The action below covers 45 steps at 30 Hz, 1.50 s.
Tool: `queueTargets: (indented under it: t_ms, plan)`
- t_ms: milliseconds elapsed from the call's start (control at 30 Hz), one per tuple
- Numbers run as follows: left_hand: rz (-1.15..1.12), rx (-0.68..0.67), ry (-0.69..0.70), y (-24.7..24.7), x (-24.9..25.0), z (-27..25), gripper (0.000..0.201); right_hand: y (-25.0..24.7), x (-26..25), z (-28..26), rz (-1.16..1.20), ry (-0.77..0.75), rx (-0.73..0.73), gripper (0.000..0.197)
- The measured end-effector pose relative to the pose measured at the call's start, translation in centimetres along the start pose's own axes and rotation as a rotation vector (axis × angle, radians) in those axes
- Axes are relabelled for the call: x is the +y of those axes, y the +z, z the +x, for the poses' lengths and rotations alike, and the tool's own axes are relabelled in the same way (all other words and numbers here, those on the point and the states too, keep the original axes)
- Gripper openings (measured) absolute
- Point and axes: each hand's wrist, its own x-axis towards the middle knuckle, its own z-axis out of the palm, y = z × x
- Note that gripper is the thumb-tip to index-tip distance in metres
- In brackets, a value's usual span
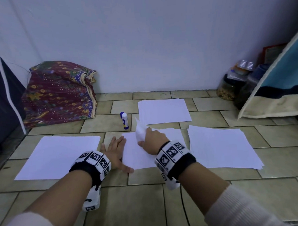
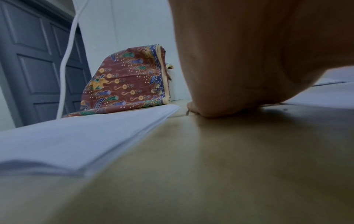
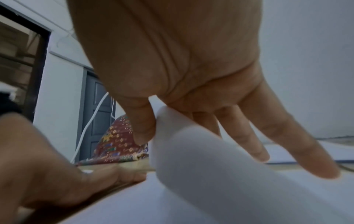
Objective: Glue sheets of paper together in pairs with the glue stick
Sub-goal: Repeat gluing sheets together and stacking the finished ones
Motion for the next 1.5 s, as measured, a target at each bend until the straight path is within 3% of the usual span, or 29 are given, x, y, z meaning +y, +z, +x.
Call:
queueTargets:
  t_ms: [133, 500, 733, 833, 967, 1500]
  plan:
    - [-0.007, 0.065, -0.029, 0.1, 0.7, 0.1, 0.142, 1.1, -1.2, 1.1, -0.038, 0.027, -0.018, 0.057]
    - [-0.002, 0.053, -0.020, 0.4, 0.5, 0.6, 0.145, 2.4, -1.9, 1.9, -0.062, 0.025, -0.007, 0.054]
    - [-0.022, 0.068, -0.025, 0.6, 0.3, 0.7, 0.126, 3.1, -2.2, 2.3, -0.075, 0.011, 0.003, 0.052]
    - [-0.013, 0.064, -0.037, 0.6, 0.3, 0.7, 0.138, 3.4, -2.1, 2.4, -0.071, 0.016, 0.010, 0.051]
    - [-0.021, 0.036, -0.023, 0.4, 0.3, 0.7, 0.127, 3.5, -2.0, 2.5, -0.066, 0.015, 0.001, 0.053]
    - [0.003, 0.025, -0.034, 0.3, 0.3, 0.6, 0.128, 3.5, -1.5, 2.4, -0.065, 0.000, -0.003, 0.057]
